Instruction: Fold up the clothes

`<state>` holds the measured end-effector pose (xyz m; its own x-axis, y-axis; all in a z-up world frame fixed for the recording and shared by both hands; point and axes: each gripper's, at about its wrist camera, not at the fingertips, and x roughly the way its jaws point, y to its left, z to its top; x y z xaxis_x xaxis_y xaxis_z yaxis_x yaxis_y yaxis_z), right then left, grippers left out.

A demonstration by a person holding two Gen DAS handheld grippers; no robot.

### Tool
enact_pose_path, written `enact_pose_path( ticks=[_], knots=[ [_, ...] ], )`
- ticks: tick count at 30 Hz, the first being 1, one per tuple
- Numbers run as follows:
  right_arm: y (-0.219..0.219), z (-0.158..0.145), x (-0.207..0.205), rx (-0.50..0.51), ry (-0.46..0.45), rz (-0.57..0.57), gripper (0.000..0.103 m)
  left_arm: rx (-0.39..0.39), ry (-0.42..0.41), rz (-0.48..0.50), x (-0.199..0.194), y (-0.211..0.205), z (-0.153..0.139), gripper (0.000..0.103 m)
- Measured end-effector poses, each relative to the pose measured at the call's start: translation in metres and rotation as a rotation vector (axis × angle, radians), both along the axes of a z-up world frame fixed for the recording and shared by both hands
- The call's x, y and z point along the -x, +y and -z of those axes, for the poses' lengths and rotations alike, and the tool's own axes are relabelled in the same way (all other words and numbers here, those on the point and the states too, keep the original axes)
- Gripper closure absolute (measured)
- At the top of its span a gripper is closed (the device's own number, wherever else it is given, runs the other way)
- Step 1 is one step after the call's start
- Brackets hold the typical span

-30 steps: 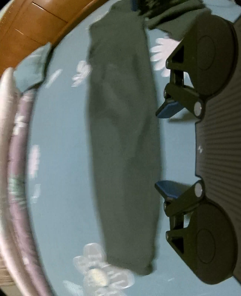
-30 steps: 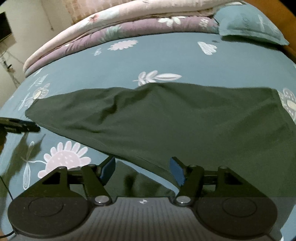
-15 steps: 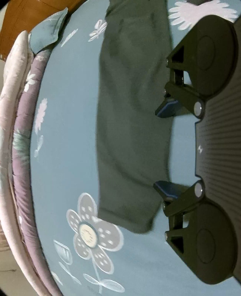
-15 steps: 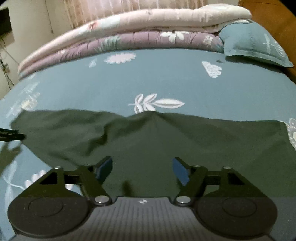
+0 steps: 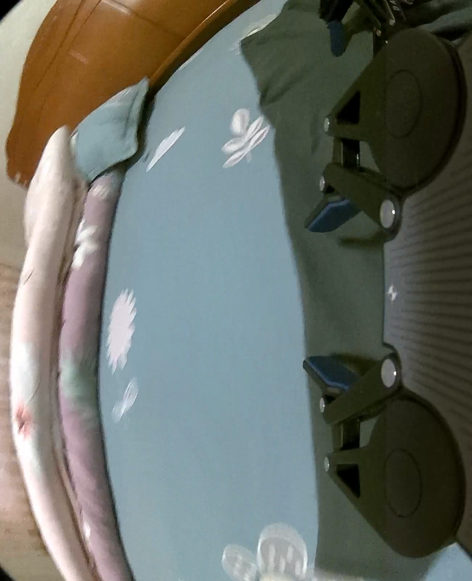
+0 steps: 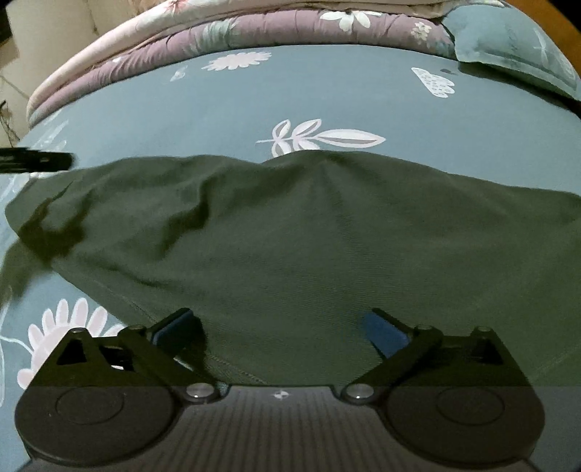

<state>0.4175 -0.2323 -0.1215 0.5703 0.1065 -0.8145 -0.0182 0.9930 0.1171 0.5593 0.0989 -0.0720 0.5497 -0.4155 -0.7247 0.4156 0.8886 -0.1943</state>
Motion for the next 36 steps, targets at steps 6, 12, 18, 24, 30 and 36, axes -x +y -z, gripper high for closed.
enact_pose_path(
  ticks=[6, 12, 18, 24, 30, 36],
  knots=[
    [0.005, 0.001, 0.002, 0.046, 0.005, -0.046, 0.0, -0.066, -0.02, 0.03, 0.044, 0.0, 0.02, 0.027],
    [0.004, -0.004, -0.006, 0.053, 0.053, -0.09, 0.0, -0.12, 0.02, 0.019, 0.059, 0.006, -0.002, 0.026],
    [-0.007, -0.025, -0.008, -0.038, 0.051, -0.132, 0.008, -0.052, -0.02, -0.004, 0.058, 0.011, -0.038, 0.024],
    [-0.01, -0.038, -0.032, -0.173, -0.062, -0.192, 0.084, 0.003, -0.037, -0.039, 0.035, -0.009, -0.037, 0.025],
    [0.01, -0.042, -0.072, -0.19, -0.15, -0.232, 0.087, 0.067, -0.042, -0.022, 0.012, -0.045, -0.027, 0.033],
    [0.026, -0.029, -0.112, -0.155, -0.152, -0.254, 0.087, 0.027, 0.01, 0.02, 0.011, -0.061, 0.001, 0.036]
  ],
)
